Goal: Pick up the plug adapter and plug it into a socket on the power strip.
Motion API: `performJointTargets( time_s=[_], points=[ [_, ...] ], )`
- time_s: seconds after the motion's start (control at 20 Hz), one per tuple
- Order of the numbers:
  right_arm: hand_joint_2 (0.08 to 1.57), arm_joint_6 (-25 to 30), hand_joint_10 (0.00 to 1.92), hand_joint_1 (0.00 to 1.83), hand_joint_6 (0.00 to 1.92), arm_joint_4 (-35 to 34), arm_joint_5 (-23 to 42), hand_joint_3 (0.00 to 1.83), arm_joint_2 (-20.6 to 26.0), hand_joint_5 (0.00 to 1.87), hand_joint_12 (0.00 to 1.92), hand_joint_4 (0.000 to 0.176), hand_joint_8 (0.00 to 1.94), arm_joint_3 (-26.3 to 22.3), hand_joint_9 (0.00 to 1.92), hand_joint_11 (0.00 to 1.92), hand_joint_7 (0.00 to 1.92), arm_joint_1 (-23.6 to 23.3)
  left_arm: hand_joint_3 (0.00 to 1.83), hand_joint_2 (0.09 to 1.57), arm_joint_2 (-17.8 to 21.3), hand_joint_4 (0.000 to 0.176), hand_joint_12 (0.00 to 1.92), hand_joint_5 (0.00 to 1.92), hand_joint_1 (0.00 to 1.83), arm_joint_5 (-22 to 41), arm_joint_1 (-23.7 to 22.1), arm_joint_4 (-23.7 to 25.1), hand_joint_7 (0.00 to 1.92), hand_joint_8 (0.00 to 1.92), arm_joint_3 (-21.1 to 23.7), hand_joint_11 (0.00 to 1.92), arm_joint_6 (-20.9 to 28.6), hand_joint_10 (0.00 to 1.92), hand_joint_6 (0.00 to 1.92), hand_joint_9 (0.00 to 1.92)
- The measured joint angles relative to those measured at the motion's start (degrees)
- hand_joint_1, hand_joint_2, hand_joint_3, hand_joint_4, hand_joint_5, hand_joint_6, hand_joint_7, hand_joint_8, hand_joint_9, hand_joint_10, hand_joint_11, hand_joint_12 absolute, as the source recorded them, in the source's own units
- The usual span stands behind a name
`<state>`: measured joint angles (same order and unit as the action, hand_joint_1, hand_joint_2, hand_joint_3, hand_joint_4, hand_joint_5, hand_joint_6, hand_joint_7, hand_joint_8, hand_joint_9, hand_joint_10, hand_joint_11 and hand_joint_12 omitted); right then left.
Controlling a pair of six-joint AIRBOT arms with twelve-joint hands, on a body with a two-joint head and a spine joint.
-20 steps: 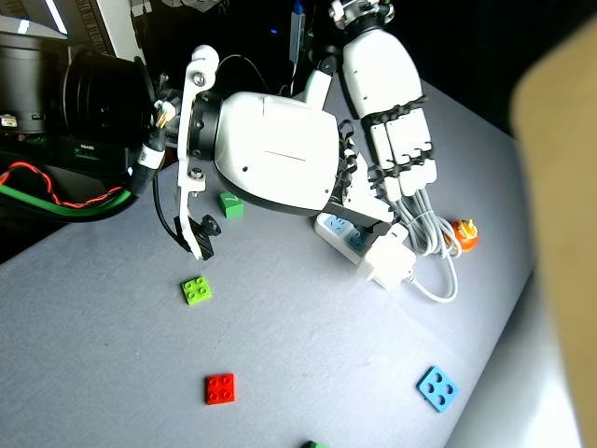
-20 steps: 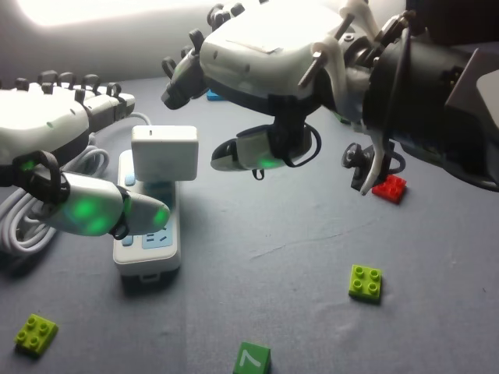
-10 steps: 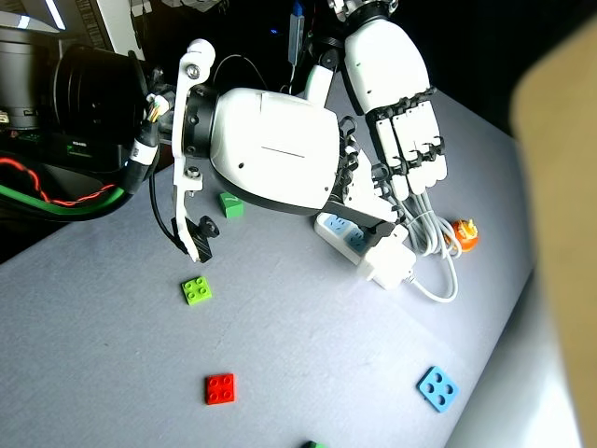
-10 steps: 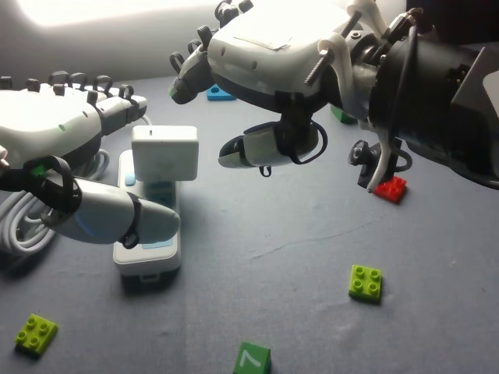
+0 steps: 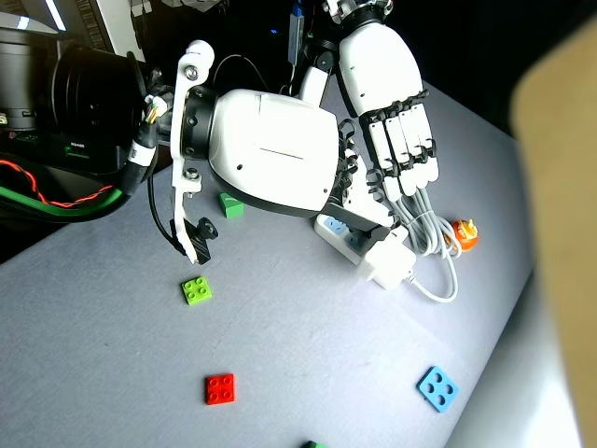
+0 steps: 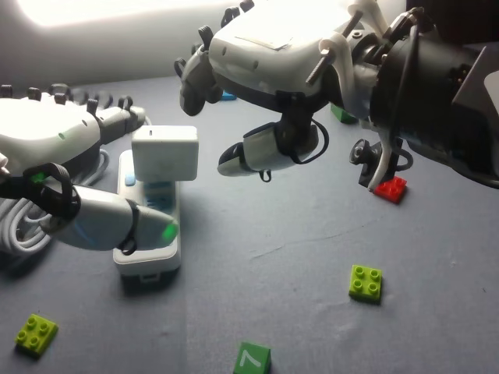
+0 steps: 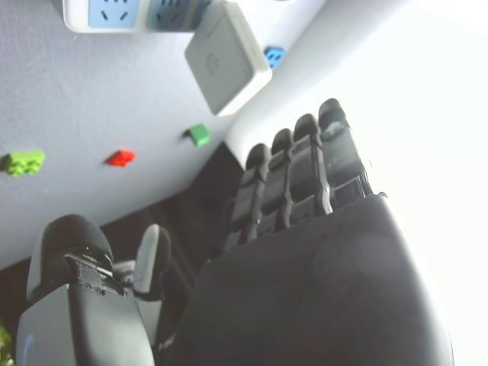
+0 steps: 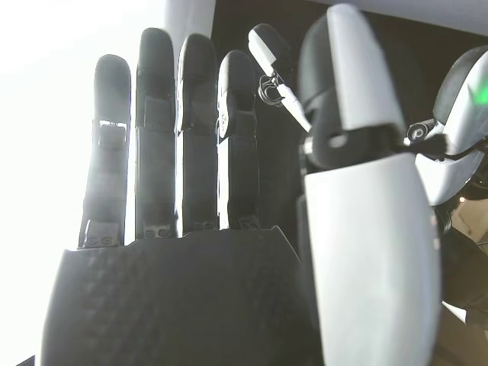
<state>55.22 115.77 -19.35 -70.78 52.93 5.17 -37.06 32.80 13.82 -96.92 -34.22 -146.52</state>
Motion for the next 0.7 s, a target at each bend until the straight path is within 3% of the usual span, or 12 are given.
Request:
performJointTargets(
  time_s=[0.05, 0.1, 0.2, 0.3, 0.35, 0.4, 0.45, 0.5, 0.55, 0.6, 0.65, 0.7],
  points=[
    [0.99, -0.1, 1.9, 0.91, 1.64, 0.0, 0.0, 0.0, 0.0, 0.43, 1.91, 0.0, 1.92, 0.0, 0.48, 0.46, 0.43, 0.0, 0.01, 1.11, 0.0, 0.0, 1.92, 0.24, 0.45, -0.1, 0.2, -0.2, 0.32, 1.88, 0.0, 0.37, 0.0, 1.9, 1.69, 0.32],
    [0.99, -0.2, 1.92, 0.89, 1.86, 0.0, -0.1, 0.0, 0.0, 0.45, 1.92, 0.0, 1.94, 0.0, 0.56, 0.57, 0.49, 0.0, 0.01, 1.13, 0.0, 0.0, 1.92, 0.31, 0.5, 0.0, 0.3, -0.2, 0.42, 1.91, 0.0, 0.51, 0.0, 1.92, 1.87, 0.44],
    [0.98, -0.2, 1.92, 0.87, 1.92, 0.0, 0.0, 0.0, 0.0, 0.59, 1.92, 0.0, 1.94, 0.0, 0.71, 0.79, 0.64, -0.2, 0.01, 1.21, 0.0, 0.0, 1.92, 0.45, 0.48, -0.2, 0.3, 0.0, 0.66, 1.92, 0.0, 0.75, 0.0, 1.92, 1.92, 0.64],
    [1.01, -0.4, 1.92, 0.75, 1.92, 0.0, 0.0, 0.0, 0.0, 0.72, 1.92, 0.0, 1.94, 0.0, 0.86, 0.99, 0.82, -0.3, 0.01, 1.26, 0.0, 0.0, 1.92, 0.95, 0.43, -0.2, 0.4, -0.2, 1.07, 1.92, -0.1, 1.15, 0.0, 1.92, 1.92, 1.02],
    [1.05, -0.5, 1.92, 0.66, 1.92, 0.0, -0.1, 0.01, 0.1, 0.92, 1.92, 0.0, 1.94, 0.0, 1.05, 1.18, 1.02, -0.3, 0.0, 1.29, 0.0, 0.0, 1.92, 1.22, 0.39, -0.3, 0.4, -0.2, 1.31, 1.92, -0.2, 1.38, 0.0, 1.92, 1.92, 1.28],
    [1.13, -0.6, 1.92, 0.57, 1.92, 0.0, 0.0, 0.02, 0.1, 1.12, 1.92, 0.0, 1.94, 0.0, 1.3, 1.42, 1.23, -0.3, 0.01, 1.34, 0.0, 0.038, 1.92, 1.45, 0.4, -0.2, 0.4, -0.1, 1.54, 1.92, -0.3, 1.6, 0.0, 1.92, 1.92, 1.53],
    [1.28, -0.7, 1.92, 0.44, 1.92, 0.0, 0.0, 0.05, 0.2, 1.28, 1.92, 0.0, 1.94, 0.0, 1.49, 1.61, 1.4, -0.3, 0.0, 1.36, 0.0, 0.146, 1.92, 1.5, 0.53, -0.2, 0.4, -0.2, 1.62, 1.92, -0.3, 1.7, 0.2, 1.92, 1.92, 1.64],
    [1.41, -0.7, 1.92, 0.38, 1.92, 0.0, 0.0, 0.03, 0.3, 1.32, 1.92, 0.002, 1.94, 0.0, 1.56, 1.67, 1.45, -0.3, 0.02, 1.42, 0.0, 0.17, 1.92, 1.5, 0.56, -0.2, 0.4, -0.2, 1.64, 1.92, -0.3, 1.69, 0.4, 1.92, 1.92, 1.67],
    [1.52, -0.7, 1.92, 0.34, 1.92, 0.0, 0.0, 0.02, 0.3, 1.32, 1.92, 0.049, 1.94, 0.0, 1.59, 1.7, 1.48, -0.3, 0.02, 1.44, 0.0, 0.175, 1.92, 1.5, 0.73, -0.2, 0.4, -0.2, 1.64, 1.92, -0.3, 1.71, 0.4, 1.92, 1.92, 1.69],
    [1.56, -0.7, 1.92, 0.39, 1.92, 0.0, 0.0, 0.02, 0.3, 1.34, 1.92, 0.148, 1.94, 0.0, 1.61, 1.72, 1.5, -0.3, 0.01, 1.43, 0.0, 0.176, 1.92, 1.52, 0.88, -0.2, 0.4, -0.2, 1.65, 1.92, -0.3, 1.72, 0.5, 1.92, 1.92, 1.7],
    [1.57, -0.7, 1.92, 0.43, 1.92, 0.0, -0.2, 0.02, 0.3, 1.35, 1.92, 0.17, 1.94, 0.0, 1.62, 1.73, 1.51, -0.3, 0.01, 1.44, 0.0, 0.176, 1.92, 1.52, 0.91, -0.2, 0.3, -0.2, 1.66, 1.92, -0.3, 1.74, 0.5, 1.92, 1.92, 1.72],
    [1.56, -0.7, 1.92, 0.48, 1.92, 0.0, -0.2, 0.02, 0.3, 1.34, 1.92, 0.175, 1.94, 0.0, 1.62, 1.72, 1.51, -0.3, 0.0, 1.41, 0.0, 0.176, 1.92, 1.54, 1.0, -0.2, 0.3, -0.1, 1.67, 1.92, -0.3, 1.77, 0.5, 1.92, 1.92, 1.74]
  ],
)
